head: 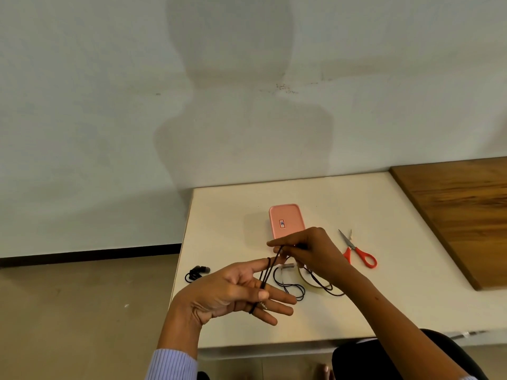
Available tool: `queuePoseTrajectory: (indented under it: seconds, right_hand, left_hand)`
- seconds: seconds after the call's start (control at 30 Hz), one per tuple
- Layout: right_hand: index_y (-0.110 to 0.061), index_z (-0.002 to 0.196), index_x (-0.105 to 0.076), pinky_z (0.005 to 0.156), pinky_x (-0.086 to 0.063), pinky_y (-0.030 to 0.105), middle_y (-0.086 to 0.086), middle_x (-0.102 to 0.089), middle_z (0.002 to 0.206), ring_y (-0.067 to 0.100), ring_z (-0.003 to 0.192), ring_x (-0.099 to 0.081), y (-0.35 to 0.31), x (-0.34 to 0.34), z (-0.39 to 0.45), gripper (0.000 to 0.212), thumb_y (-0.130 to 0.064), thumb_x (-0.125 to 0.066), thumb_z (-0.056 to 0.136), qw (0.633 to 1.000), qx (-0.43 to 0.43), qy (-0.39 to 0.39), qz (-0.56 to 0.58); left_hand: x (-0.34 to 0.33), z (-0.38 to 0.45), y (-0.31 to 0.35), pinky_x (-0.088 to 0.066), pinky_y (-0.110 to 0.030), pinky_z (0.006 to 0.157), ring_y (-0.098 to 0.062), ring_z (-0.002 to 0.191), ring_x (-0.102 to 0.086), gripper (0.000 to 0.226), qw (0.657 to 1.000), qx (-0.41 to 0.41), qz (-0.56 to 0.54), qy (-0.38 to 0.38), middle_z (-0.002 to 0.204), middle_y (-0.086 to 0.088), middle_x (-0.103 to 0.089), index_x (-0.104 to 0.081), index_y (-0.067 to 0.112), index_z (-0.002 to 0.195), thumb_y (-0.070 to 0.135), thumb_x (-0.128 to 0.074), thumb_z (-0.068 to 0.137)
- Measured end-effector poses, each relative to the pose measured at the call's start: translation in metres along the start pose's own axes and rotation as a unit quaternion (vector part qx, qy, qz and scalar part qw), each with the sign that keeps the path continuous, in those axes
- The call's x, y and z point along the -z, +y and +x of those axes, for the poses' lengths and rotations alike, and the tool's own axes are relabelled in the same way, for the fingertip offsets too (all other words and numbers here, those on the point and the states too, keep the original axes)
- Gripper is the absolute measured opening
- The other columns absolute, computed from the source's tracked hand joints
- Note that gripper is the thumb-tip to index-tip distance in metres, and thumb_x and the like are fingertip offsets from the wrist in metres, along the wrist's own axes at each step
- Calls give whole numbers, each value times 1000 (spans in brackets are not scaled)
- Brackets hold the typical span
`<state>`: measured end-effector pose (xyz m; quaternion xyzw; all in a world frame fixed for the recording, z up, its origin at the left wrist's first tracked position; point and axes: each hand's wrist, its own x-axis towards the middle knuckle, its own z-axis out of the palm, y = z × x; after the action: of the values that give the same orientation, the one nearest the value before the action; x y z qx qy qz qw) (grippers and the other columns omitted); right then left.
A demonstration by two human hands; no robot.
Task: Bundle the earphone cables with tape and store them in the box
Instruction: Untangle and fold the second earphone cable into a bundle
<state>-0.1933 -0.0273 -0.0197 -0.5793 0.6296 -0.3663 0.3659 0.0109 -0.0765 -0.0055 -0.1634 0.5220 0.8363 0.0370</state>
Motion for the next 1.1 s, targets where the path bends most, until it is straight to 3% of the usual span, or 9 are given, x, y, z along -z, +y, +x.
queuePoseTrajectory:
  seconds: [0.2, 0.37, 0.5, 0.6, 0.7, 0.8, 0.93, 1.03, 1.1]
  right_hand:
    - [-16, 103, -73, 50, -40, 7, -32, -61, 65, -12, 56, -56, 3, -6, 1, 22, -5, -61, 88, 1000, 0, 2, -7]
    - [-23, 93, -73, 48, -39, 12, -2, -69, 68, 2, 48, -53, 0, -12, 0, 25, -4, -57, 90, 999, 1, -10, 54]
    - [-11, 80, -69, 62, -45, 21, 5, -67, 65, 21, 62, -59, 6, -26, 0, 17, -5, -56, 89, 1000, -9, -30, -1]
    - [-19, 102, -68, 73, -49, 20, -12, -60, 59, 2, 59, -59, 3, -45, -6, 18, -24, -53, 94, 994, 18, -88, -67]
    - [-22, 107, -67, 74, -51, 26, -7, -66, 66, 5, 63, -61, -1, -49, -8, 26, -37, -51, 94, 984, 57, -68, -157]
    - [-25, 105, -70, 72, -51, 30, -5, -73, 86, 11, 75, -64, 1, -42, -6, 26, -40, -52, 92, 964, 99, -55, -240]
    - [-26, 101, -72, 63, -40, 15, -7, -71, 90, 6, 73, -57, -1, -32, -4, 19, -34, -61, 89, 960, 132, -54, -241]
    - [-21, 101, -73, 68, -44, 21, -2, -67, 88, 7, 76, -53, 0, -21, -3, 16, -22, -64, 87, 965, 134, -71, -214]
    - [-19, 99, -73, 69, -43, 14, 0, -66, 86, 4, 77, -53, 2, -18, -1, 16, -16, -65, 86, 970, 143, -56, -186]
  left_hand:
    - [-3, 4, 0, -51, -41, 93, -43, 121, -52, 56, 1000, -6, 8, -26, 130, -30, -52, -35, 30, 140, -1, -44, 95]
    - [-2, 2, 3, -52, -39, 92, -43, 118, -54, 57, 997, -74, -2, -34, 125, -29, -57, -27, 24, 146, -1, -39, 96]
    - [-5, 9, 9, -54, -40, 89, -41, 115, -57, 54, 973, -175, -117, 96, 123, -31, -57, -26, 13, 143, -2, -38, 93]
    - [-1, 17, 12, -53, -41, 91, -40, 114, -59, 55, 922, -232, -190, 247, 120, -33, -59, -23, 11, 141, -4, -41, 91]
    - [2, 24, 5, -47, -39, 99, -30, 112, -62, 73, 906, -176, -97, 371, 119, -22, -64, -2, 18, 150, 0, -45, 95]
    - [3, 28, -3, -45, -36, 101, -21, 108, -64, 78, 900, -100, 6, 424, 121, -9, -63, -3, 25, 150, 10, -54, 93]
    - [6, 24, -8, -46, -22, 93, -15, 101, -61, 76, 919, -6, 89, 383, 114, -2, -61, -3, 26, 150, 13, -54, 94]
    - [6, 19, -9, -50, -30, 95, -24, 108, -63, 77, 939, 31, 75, 333, 116, -8, -64, -1, 20, 150, 5, -52, 94]
    - [4, 16, -7, -55, -30, 87, -25, 108, -64, 77, 952, 39, 42, 301, 119, -13, -62, -5, 18, 150, -1, -52, 92]
